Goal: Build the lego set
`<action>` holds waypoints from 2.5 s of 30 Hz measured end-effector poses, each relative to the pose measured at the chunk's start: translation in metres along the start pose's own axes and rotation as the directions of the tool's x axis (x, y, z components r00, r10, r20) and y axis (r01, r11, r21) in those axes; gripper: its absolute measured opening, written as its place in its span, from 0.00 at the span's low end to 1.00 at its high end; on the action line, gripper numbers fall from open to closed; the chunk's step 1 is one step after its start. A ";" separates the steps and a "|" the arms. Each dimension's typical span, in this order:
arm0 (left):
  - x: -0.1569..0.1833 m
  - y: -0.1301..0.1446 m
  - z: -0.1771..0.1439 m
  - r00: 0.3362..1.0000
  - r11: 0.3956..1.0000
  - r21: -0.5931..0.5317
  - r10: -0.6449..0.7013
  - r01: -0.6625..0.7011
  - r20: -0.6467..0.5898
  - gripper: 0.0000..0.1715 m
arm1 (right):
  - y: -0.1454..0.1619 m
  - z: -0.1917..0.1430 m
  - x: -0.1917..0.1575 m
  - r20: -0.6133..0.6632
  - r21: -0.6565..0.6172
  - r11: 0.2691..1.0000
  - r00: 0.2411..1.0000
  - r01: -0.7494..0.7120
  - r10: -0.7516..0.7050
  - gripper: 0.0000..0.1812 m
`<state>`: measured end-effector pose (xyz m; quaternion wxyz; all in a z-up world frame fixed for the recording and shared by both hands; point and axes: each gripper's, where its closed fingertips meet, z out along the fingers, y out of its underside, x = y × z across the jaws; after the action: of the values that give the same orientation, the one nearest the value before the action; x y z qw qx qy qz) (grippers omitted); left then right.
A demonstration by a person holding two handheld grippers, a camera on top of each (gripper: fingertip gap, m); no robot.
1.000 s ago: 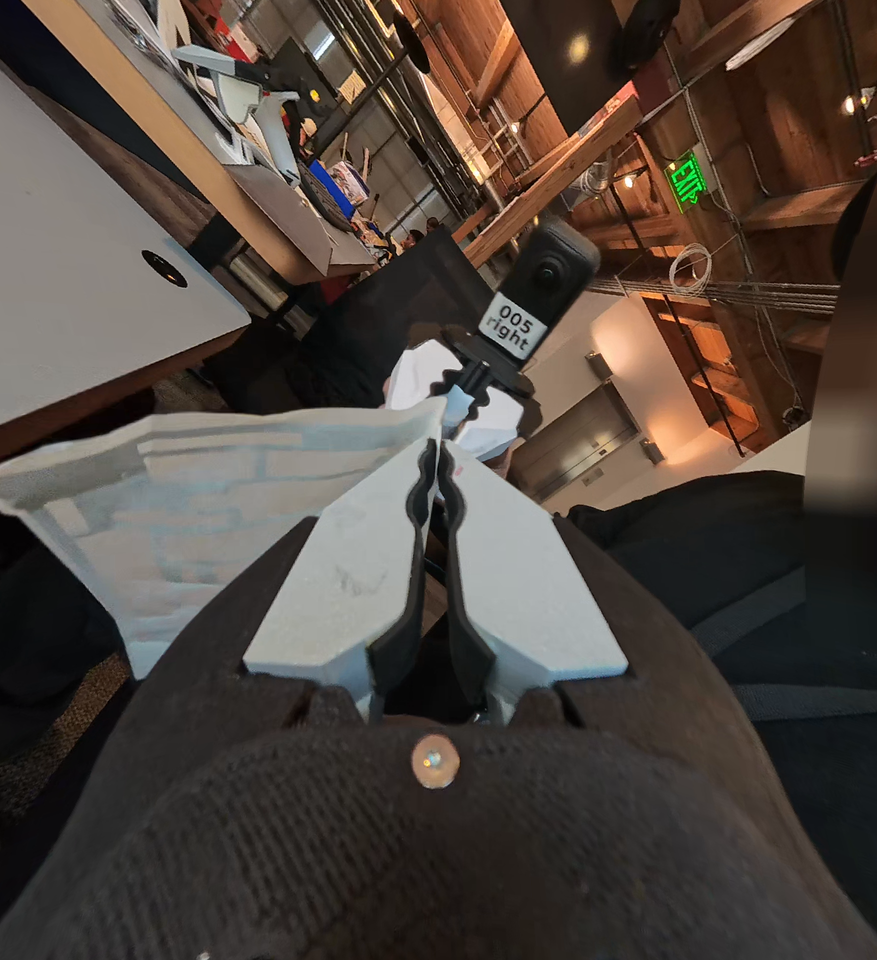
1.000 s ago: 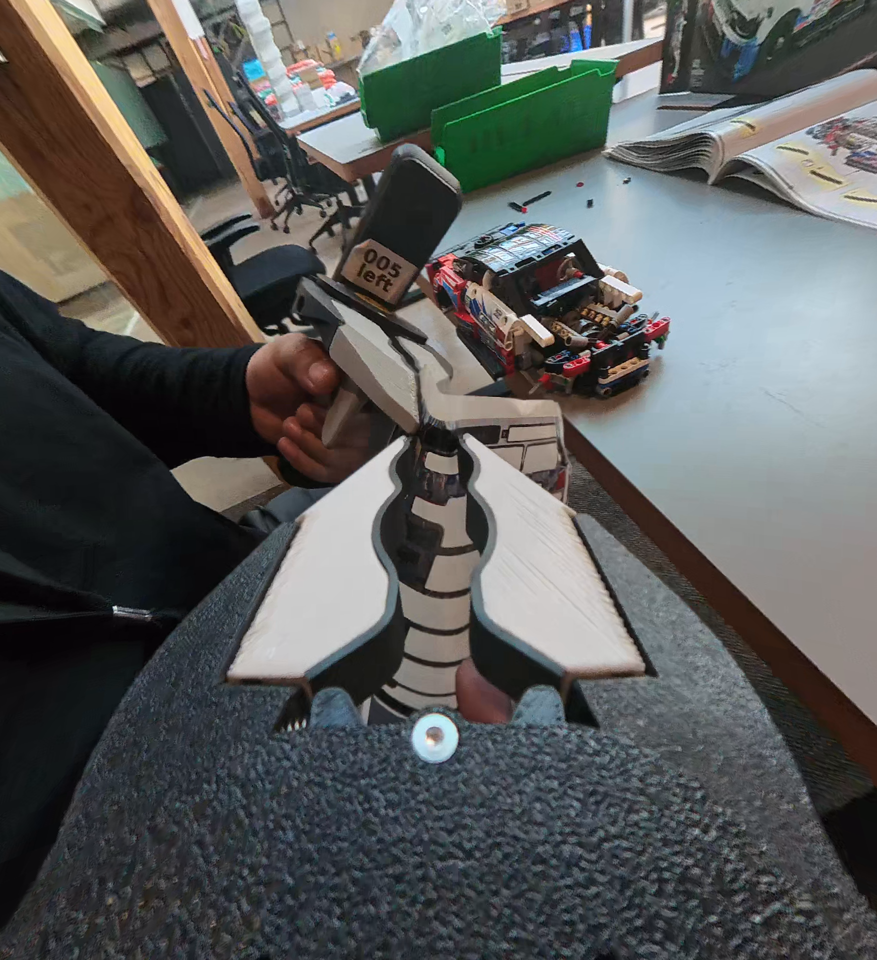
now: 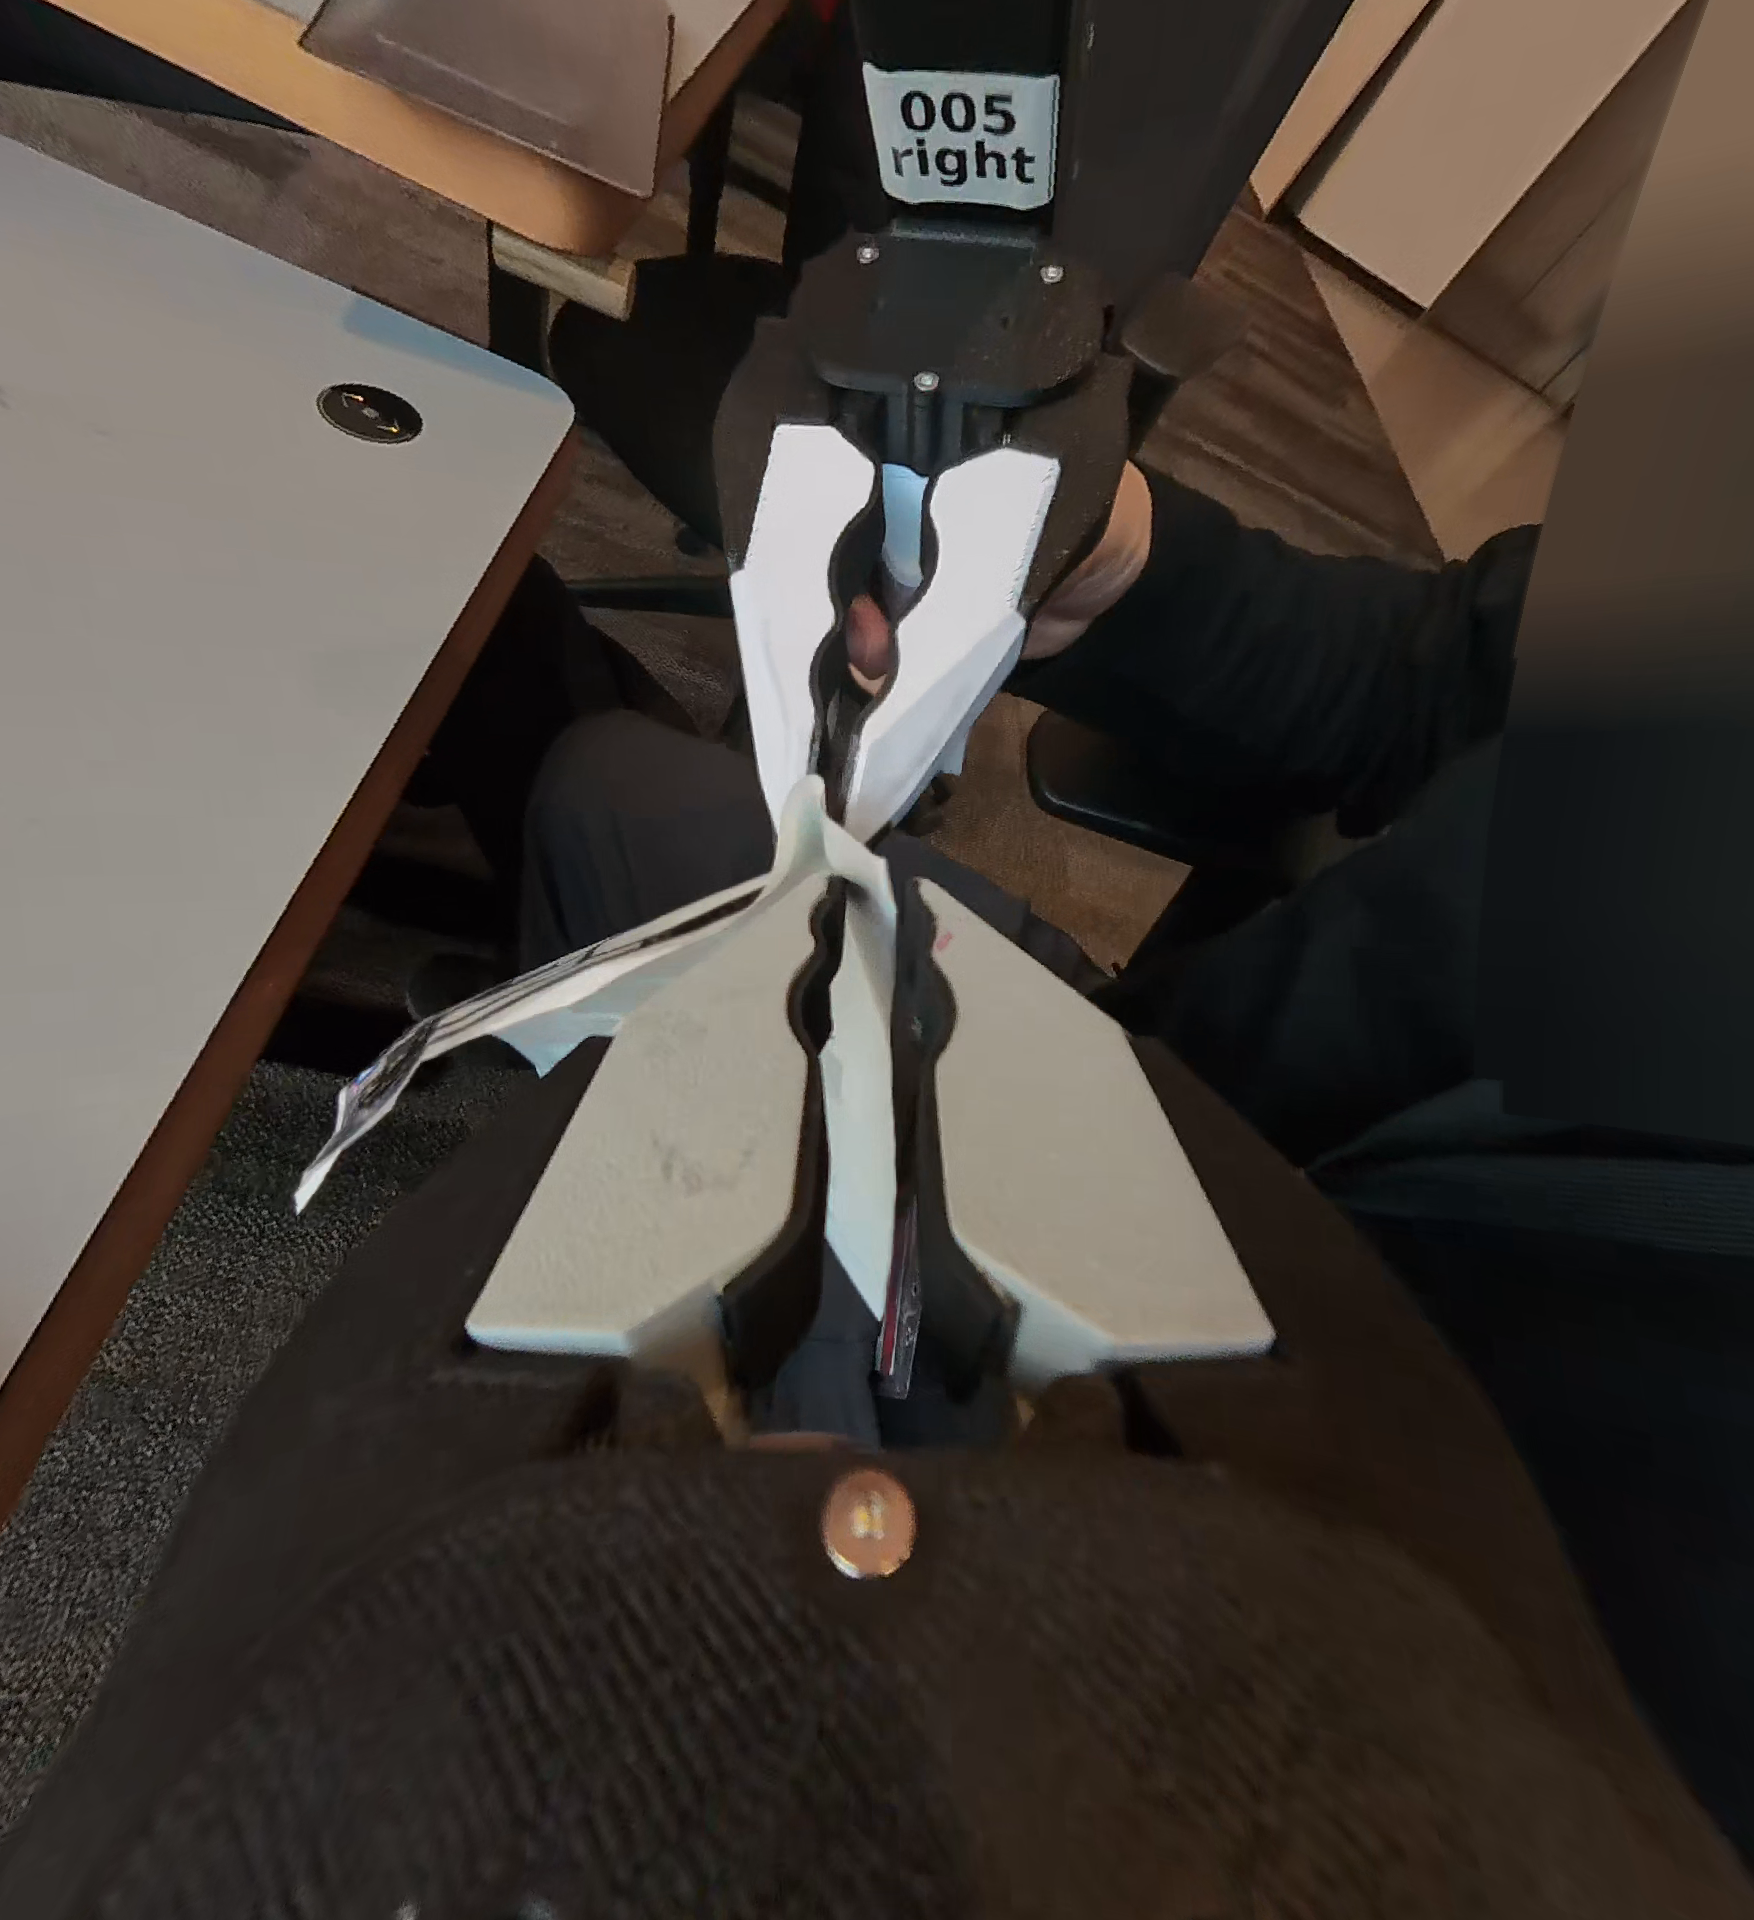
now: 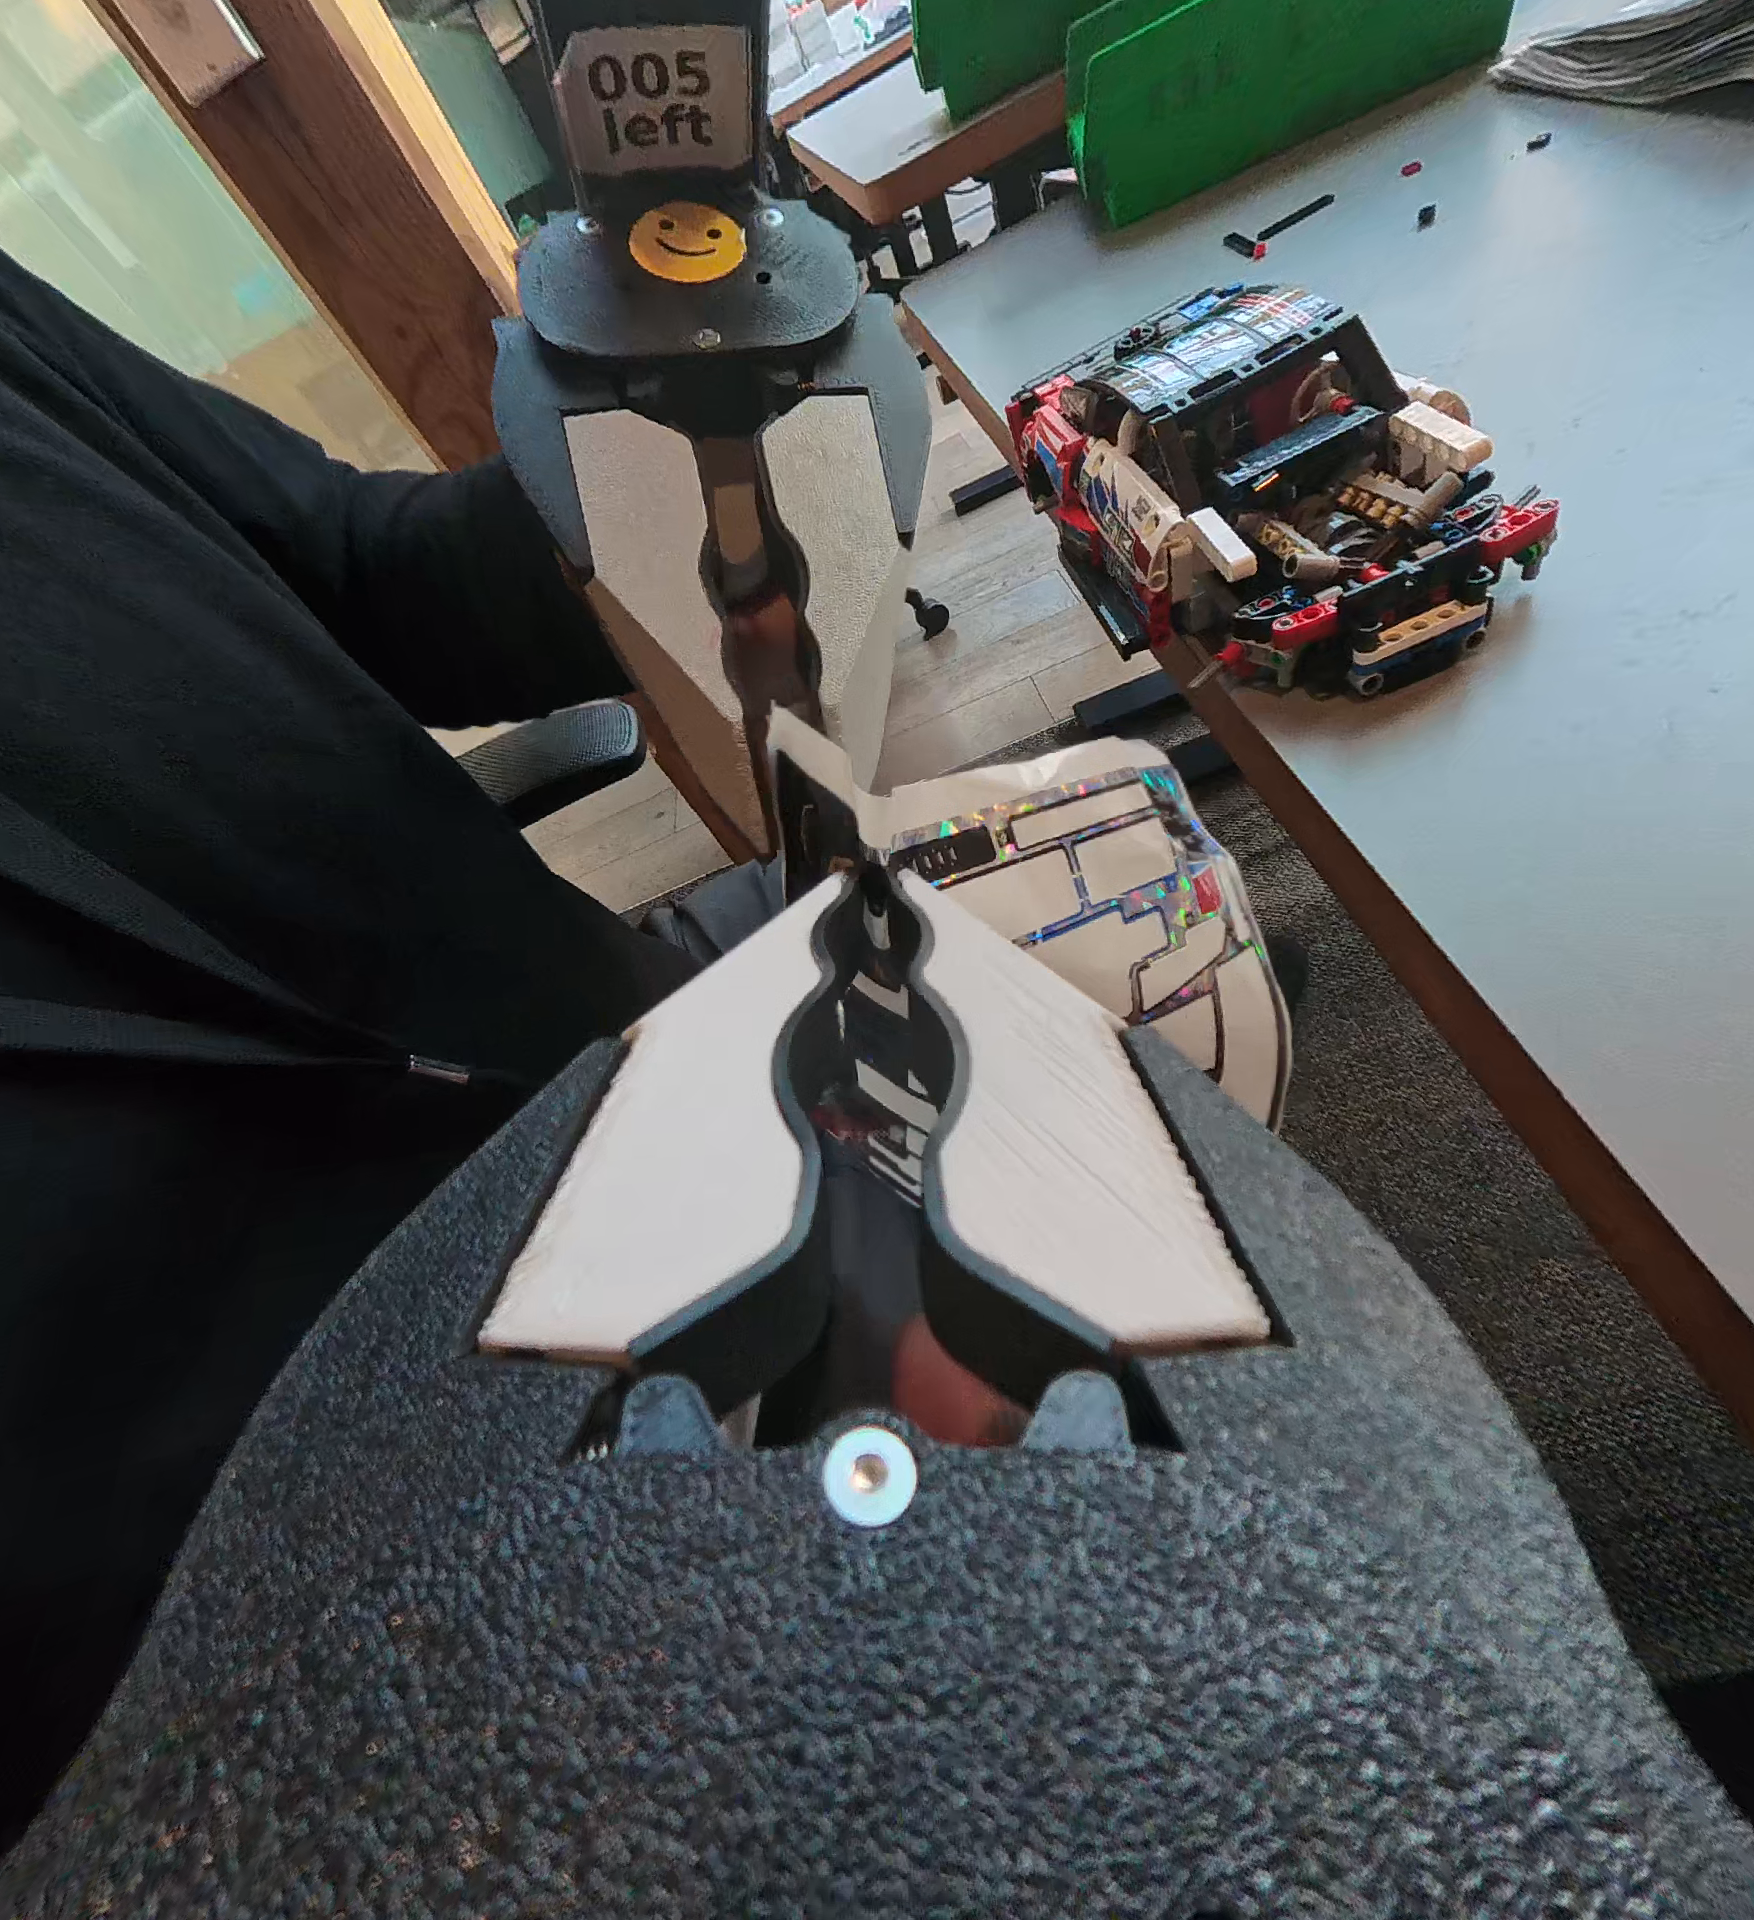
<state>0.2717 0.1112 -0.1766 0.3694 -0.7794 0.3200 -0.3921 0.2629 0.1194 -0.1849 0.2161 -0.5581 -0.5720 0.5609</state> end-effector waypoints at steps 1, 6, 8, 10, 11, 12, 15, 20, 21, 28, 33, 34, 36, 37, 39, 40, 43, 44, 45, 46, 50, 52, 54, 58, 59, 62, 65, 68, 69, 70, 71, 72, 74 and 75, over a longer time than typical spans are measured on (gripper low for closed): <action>0.000 0.000 0.001 1.000 1.000 -0.016 -0.004 0.004 -0.001 0.05 | 0.000 0.000 0.000 -0.001 -0.007 1.000 1.000 0.006 -0.006 0.02; 0.001 -0.006 0.000 1.000 0.998 -0.066 -0.020 0.020 0.002 0.03 | 0.002 -0.003 -0.002 0.006 -0.042 0.998 0.999 0.044 -0.044 0.02; -0.002 -0.005 0.002 1.000 0.995 -0.095 -0.016 0.018 0.017 0.00 | 0.003 -0.003 -0.002 0.001 -0.059 0.996 0.998 0.065 -0.065 0.02; -0.006 -0.004 0.004 0.999 0.994 -0.107 -0.015 0.019 0.035 0.00 | 0.003 -0.004 0.001 -0.020 -0.069 0.995 0.997 0.077 -0.079 0.02; -0.009 -0.006 0.005 0.999 0.996 -0.087 -0.018 0.022 0.048 0.00 | 0.002 -0.005 0.004 -0.039 -0.059 0.995 0.996 0.075 -0.077 0.03; -0.011 -0.010 0.004 0.998 0.998 -0.048 -0.023 0.026 0.064 0.00 | -0.001 -0.008 0.006 -0.062 -0.036 0.997 0.996 0.067 -0.069 0.04; -0.016 -0.025 0.000 0.992 0.989 0.119 -0.093 0.083 0.084 0.00 | -0.013 -0.021 0.014 -0.167 0.026 0.994 0.981 0.107 -0.101 0.10; -0.016 -0.038 -0.004 0.973 0.916 0.344 -0.229 0.209 0.017 0.00 | -0.029 -0.037 0.009 -0.299 0.059 0.973 0.934 0.224 -0.197 0.12; -0.013 -0.038 -0.002 0.969 0.904 0.357 -0.245 0.234 -0.014 0.00 | -0.030 -0.037 0.009 -0.317 0.051 0.970 0.925 0.238 -0.210 0.11; -0.002 -0.041 0.001 0.966 0.887 0.385 -0.238 0.257 -0.096 0.00 | -0.027 -0.026 0.002 -0.305 0.029 0.963 0.920 0.269 -0.247 0.08; 0.004 -0.044 0.000 0.966 0.878 0.405 -0.218 0.255 -0.135 0.00 | -0.030 -0.027 -0.006 -0.235 0.086 0.972 0.953 0.217 -0.192 0.05; 0.004 -0.044 0.000 0.967 0.878 0.407 -0.214 0.252 -0.136 0.00 | -0.030 -0.026 -0.007 -0.224 0.094 0.974 0.957 0.207 -0.182 0.05; 0.006 -0.045 -0.001 0.966 0.872 0.418 -0.209 0.254 -0.151 0.00 | -0.030 -0.025 -0.011 -0.194 0.116 0.975 0.967 0.189 -0.165 0.03; 0.006 -0.046 -0.001 0.965 0.868 0.424 -0.209 0.257 -0.158 0.00 | -0.031 -0.024 -0.014 -0.179 0.128 0.975 0.971 0.183 -0.158 0.01; 0.006 -0.045 -0.001 0.961 0.864 0.426 -0.218 0.270 -0.168 0.00 | -0.030 -0.022 -0.014 -0.176 0.133 0.975 0.973 0.176 -0.151 0.01; 0.005 -0.045 -0.001 0.960 0.864 0.424 -0.220 0.273 -0.170 0.00 | -0.030 -0.022 -0.014 -0.172 0.133 0.977 0.974 0.168 -0.145 0.01; 0.007 -0.044 -0.001 0.962 0.865 0.424 -0.218 0.269 -0.166 0.00 | -0.030 -0.024 -0.015 -0.122 0.159 0.982 0.989 0.100 -0.081 0.01; 0.007 -0.044 -0.001 0.964 0.868 0.422 -0.215 0.263 -0.158 0.00 | -0.030 -0.024 -0.015 -0.107 0.169 0.983 0.993 0.075 -0.058 0.01; 0.007 -0.043 0.000 0.966 0.871 0.419 -0.213 0.255 -0.145 0.00 | -0.030 -0.025 -0.014 -0.107 0.179 0.982 0.993 0.063 -0.044 0.01; 0.006 -0.043 0.000 0.969 0.875 0.416 -0.211 0.247 -0.131 0.00 | -0.029 -0.025 -0.013 -0.121 0.185 0.981 0.992 0.062 -0.039 0.01; 0.001 -0.039 0.004 0.964 0.878 0.398 -0.246 0.266 -0.103 0.00 | -0.027 -0.028 -0.004 -0.252 0.173 0.977 0.964 0.127 -0.081 0.02; -0.001 -0.037 0.004 0.958 0.870 0.401 -0.270 0.287 -0.100 0.00 | -0.026 -0.030 0.000 -0.341 0.143 0.970 0.930 0.197 -0.139 0.00; -0.002 -0.034 0.006 0.952 0.866 0.395 -0.287 0.306 -0.108 0.00 | -0.028 -0.035 0.001 -0.398 0.124 0.960 0.899 0.250 -0.183 0.00; -0.002 -0.034 0.006 0.938 0.841 0.415 -0.316 0.347 -0.144 0.00 | -0.024 -0.034 -0.005 -0.345 0.141 0.971 0.929 0.195 -0.136 0.00; -0.003 -0.035 0.006 0.935 0.837 0.418 -0.320 0.353 -0.149 0.00 | -0.022 -0.032 -0.007 -0.333 0.139 0.973 0.934 0.182 -0.128 0.00; 0.000 -0.037 0.006 0.933 0.830 0.425 -0.320 0.361 -0.167 0.00 | -0.018 -0.028 -0.004 -0.367 0.119 0.972 0.918 0.204 -0.148 0.00; 0.002 -0.037 0.007 0.933 0.829 0.427 -0.315 0.360 -0.175 0.00 | -0.018 -0.027 -0.004 -0.364 0.128 0.970 0.920 0.206 -0.147 0.00; 0.004 -0.039 0.004 0.929 0.822 0.434 -0.312 0.368 -0.197 0.00 | -0.019 -0.029 -0.001 -0.362 0.146 0.974 0.925 0.176 -0.113 0.09; 0.005 -0.039 0.004 0.929 0.822 0.434 -0.311 0.369 -0.202 0.00 | -0.020 -0.029 -0.001 -0.362 0.151 0.972 0.925 0.178 -0.113 0.10; 0.006 -0.039 0.004 0.929 0.821 0.436 -0.309 0.369 -0.204 0.00 | -0.021 -0.030 -0.002 -0.360 0.158 0.970 0.926 0.184 -0.117 0.11; 0.006 -0.039 0.004 0.929 0.820 0.437 -0.307 0.369 -0.208 0.00 | -0.022 -0.028 -0.005 -0.346 0.158 0.968 0.929 0.194 -0.129 0.11; 0.006 -0.039 0.004 0.928 0.820 0.437 -0.306 0.370 -0.212 0.00 | -0.022 -0.027 -0.006 -0.343 0.150 0.968 0.929 0.202 -0.141 0.11; 0.006 -0.039 0.005 0.926 0.821 0.432 -0.309 0.374 -0.215 0.00 | -0.021 -0.024 -0.005 -0.356 0.128 0.965 0.919 0.227 -0.169 0.11; 0.006 -0.038 0.005 0.926 0.820 0.432 -0.310 0.375 -0.215 0.00 | -0.021 -0.024 -0.005 -0.358 0.123 0.964 0.916 0.236 -0.179 0.10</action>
<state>0.2866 0.1282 -0.1447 0.4461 -0.6841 0.0950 -0.5692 0.2766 0.1300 -0.1583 0.4163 -0.5636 -0.5336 0.4737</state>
